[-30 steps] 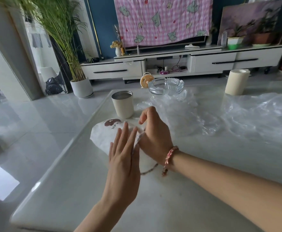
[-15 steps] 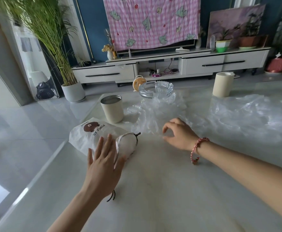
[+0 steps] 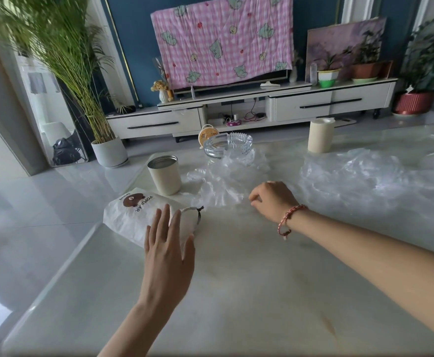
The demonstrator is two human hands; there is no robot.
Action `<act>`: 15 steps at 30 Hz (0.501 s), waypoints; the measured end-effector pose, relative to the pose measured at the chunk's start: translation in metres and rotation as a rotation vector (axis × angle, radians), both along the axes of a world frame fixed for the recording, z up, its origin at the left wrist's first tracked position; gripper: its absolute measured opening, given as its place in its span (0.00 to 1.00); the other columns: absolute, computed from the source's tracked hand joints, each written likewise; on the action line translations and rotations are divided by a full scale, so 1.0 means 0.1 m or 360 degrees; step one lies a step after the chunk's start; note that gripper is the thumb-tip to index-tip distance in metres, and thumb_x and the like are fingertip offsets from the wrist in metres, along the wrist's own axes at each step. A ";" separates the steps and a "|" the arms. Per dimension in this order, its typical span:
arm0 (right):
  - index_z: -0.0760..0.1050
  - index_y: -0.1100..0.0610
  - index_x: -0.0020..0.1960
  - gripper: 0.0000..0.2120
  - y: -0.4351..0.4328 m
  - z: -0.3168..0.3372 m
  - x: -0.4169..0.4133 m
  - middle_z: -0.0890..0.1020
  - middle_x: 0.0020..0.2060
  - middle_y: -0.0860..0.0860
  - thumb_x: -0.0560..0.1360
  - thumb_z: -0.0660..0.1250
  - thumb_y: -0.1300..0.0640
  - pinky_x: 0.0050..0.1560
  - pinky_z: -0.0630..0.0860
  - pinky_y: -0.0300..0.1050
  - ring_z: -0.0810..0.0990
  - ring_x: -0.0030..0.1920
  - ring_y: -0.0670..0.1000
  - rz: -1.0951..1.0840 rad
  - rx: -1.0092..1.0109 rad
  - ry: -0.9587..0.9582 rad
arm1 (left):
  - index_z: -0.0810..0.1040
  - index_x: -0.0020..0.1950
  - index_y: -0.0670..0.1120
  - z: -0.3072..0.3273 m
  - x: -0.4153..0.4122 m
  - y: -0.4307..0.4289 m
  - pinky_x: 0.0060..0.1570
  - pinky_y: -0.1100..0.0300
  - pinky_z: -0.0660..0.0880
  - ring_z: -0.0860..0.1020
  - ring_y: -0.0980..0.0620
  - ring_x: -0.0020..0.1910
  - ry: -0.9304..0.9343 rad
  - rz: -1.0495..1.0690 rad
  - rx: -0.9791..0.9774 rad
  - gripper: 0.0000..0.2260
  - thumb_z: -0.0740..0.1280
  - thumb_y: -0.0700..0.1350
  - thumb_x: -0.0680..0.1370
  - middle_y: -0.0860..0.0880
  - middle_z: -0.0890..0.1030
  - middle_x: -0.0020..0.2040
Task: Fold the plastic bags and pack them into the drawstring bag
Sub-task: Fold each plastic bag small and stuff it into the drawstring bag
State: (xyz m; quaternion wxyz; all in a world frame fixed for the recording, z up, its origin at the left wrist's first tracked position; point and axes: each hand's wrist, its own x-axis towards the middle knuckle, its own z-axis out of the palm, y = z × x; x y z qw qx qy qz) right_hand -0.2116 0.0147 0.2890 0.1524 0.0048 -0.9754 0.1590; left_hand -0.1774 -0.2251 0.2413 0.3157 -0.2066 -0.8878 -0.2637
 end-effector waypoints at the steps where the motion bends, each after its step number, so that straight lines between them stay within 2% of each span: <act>1: 0.82 0.58 0.48 0.08 0.03 0.08 0.04 0.83 0.49 0.54 0.74 0.65 0.63 0.57 0.72 0.44 0.79 0.53 0.55 0.0006 -0.0048 0.0023 | 0.68 0.70 0.39 0.01 0.08 0.02 0.70 0.45 0.59 0.58 0.46 0.73 -0.0030 -0.0029 0.0048 0.26 0.53 0.52 0.77 0.40 0.66 0.72; 4: 0.78 0.61 0.49 0.07 0.07 0.31 0.22 0.81 0.42 0.54 0.72 0.67 0.68 0.50 0.75 0.41 0.79 0.46 0.52 0.0078 -0.0332 0.0148 | 0.69 0.70 0.41 0.04 0.36 0.11 0.71 0.51 0.58 0.59 0.49 0.73 -0.0177 -0.0088 0.0165 0.27 0.53 0.55 0.76 0.44 0.66 0.72; 6: 0.75 0.61 0.55 0.13 0.11 0.47 0.41 0.78 0.39 0.53 0.72 0.66 0.69 0.42 0.73 0.33 0.76 0.42 0.51 0.0142 -0.0535 0.0151 | 0.70 0.69 0.42 0.16 0.52 0.21 0.71 0.54 0.56 0.60 0.49 0.74 -0.0292 -0.0122 0.0141 0.31 0.52 0.59 0.74 0.45 0.66 0.72; 8: 0.77 0.62 0.56 0.11 0.15 0.60 0.65 0.79 0.41 0.53 0.74 0.66 0.67 0.36 0.69 0.25 0.77 0.43 0.51 0.0191 -0.0705 0.0105 | 0.67 0.71 0.43 0.35 0.65 0.33 0.72 0.57 0.54 0.60 0.49 0.74 -0.0371 -0.0161 0.0075 0.34 0.52 0.62 0.72 0.47 0.65 0.73; 9: 0.78 0.63 0.54 0.09 0.18 0.66 0.76 0.79 0.41 0.51 0.75 0.66 0.66 0.36 0.68 0.25 0.77 0.43 0.49 0.0208 -0.0798 0.0059 | 0.65 0.72 0.44 0.46 0.69 0.37 0.72 0.58 0.55 0.60 0.50 0.74 -0.0402 -0.0171 0.0053 0.34 0.56 0.62 0.72 0.47 0.65 0.73; 11: 0.78 0.64 0.52 0.07 0.20 0.79 0.89 0.78 0.39 0.49 0.75 0.66 0.64 0.36 0.70 0.28 0.76 0.41 0.45 0.0242 -0.1035 -0.0047 | 0.60 0.75 0.46 0.67 0.68 0.42 0.69 0.61 0.55 0.60 0.50 0.73 -0.0466 -0.0182 0.0056 0.33 0.67 0.56 0.74 0.48 0.64 0.74; 13: 0.76 0.65 0.52 0.06 0.26 0.96 1.08 0.80 0.42 0.53 0.76 0.63 0.66 0.37 0.74 0.32 0.77 0.40 0.47 0.0320 -0.1288 -0.0188 | 0.56 0.76 0.47 0.95 0.72 0.51 0.62 0.68 0.57 0.62 0.51 0.71 -0.0509 -0.0195 0.0124 0.37 0.71 0.51 0.73 0.48 0.62 0.74; 15: 0.75 0.64 0.50 0.05 0.27 1.08 1.16 0.81 0.43 0.57 0.76 0.61 0.68 0.38 0.76 0.40 0.80 0.40 0.52 0.0438 -0.1544 -0.0296 | 0.53 0.77 0.49 1.08 0.69 0.56 0.60 0.68 0.59 0.62 0.52 0.71 -0.0691 -0.0269 0.0273 0.42 0.73 0.54 0.70 0.50 0.61 0.75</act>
